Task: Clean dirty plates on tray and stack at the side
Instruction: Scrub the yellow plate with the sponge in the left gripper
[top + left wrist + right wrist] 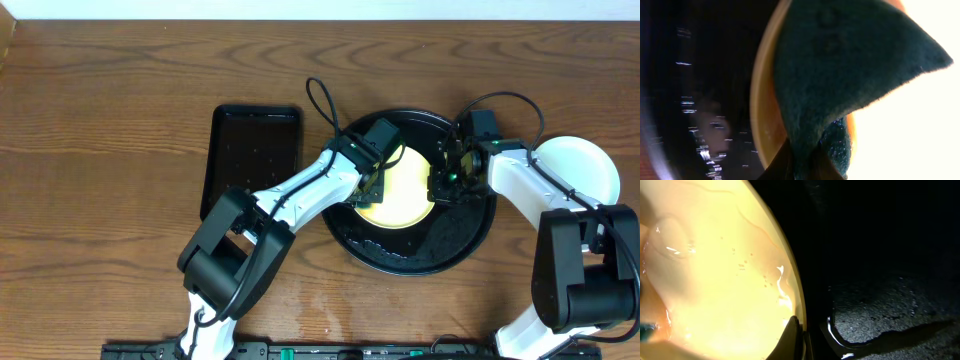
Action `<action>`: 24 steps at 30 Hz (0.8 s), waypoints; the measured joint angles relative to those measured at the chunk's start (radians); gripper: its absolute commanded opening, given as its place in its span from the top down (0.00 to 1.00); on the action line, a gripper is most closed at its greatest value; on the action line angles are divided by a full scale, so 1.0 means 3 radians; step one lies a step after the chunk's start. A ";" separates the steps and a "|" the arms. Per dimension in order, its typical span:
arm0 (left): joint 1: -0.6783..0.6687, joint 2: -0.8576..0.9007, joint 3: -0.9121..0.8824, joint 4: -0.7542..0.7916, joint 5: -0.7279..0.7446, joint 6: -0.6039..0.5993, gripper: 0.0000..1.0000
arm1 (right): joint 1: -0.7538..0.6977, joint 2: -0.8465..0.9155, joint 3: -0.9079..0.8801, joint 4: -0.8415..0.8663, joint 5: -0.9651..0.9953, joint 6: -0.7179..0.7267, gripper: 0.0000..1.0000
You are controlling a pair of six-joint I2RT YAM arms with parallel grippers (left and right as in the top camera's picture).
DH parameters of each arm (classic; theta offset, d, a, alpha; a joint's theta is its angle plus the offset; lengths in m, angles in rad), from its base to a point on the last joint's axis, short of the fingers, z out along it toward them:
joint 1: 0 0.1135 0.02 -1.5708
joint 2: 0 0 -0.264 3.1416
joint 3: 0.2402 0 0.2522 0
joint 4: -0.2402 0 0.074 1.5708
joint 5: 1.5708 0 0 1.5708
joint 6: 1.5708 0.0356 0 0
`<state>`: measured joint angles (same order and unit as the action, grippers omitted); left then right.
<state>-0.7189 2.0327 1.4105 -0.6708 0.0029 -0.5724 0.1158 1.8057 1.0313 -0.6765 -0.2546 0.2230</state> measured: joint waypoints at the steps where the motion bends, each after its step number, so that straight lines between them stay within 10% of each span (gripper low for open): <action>1: -0.0010 0.0000 0.0014 -0.0028 -0.0106 0.0000 0.93 | 0.0003 0.0000 0.0000 -0.0003 -0.0020 0.0000 0.99; 14: -0.0066 0.0000 0.0342 -0.0657 -0.1106 0.0003 0.92 | 0.0029 0.0011 0.0000 0.0000 -0.0195 0.0000 0.99; 24: 0.0136 -0.0689 0.0376 -0.1095 -0.0820 0.0006 0.92 | 0.0028 0.0010 0.0000 -0.0010 -0.0107 -0.0032 0.99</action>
<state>-0.6781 1.8259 1.5234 -0.9993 -0.2432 -0.5705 0.1242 1.8088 1.0313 -0.6796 -0.2867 0.2134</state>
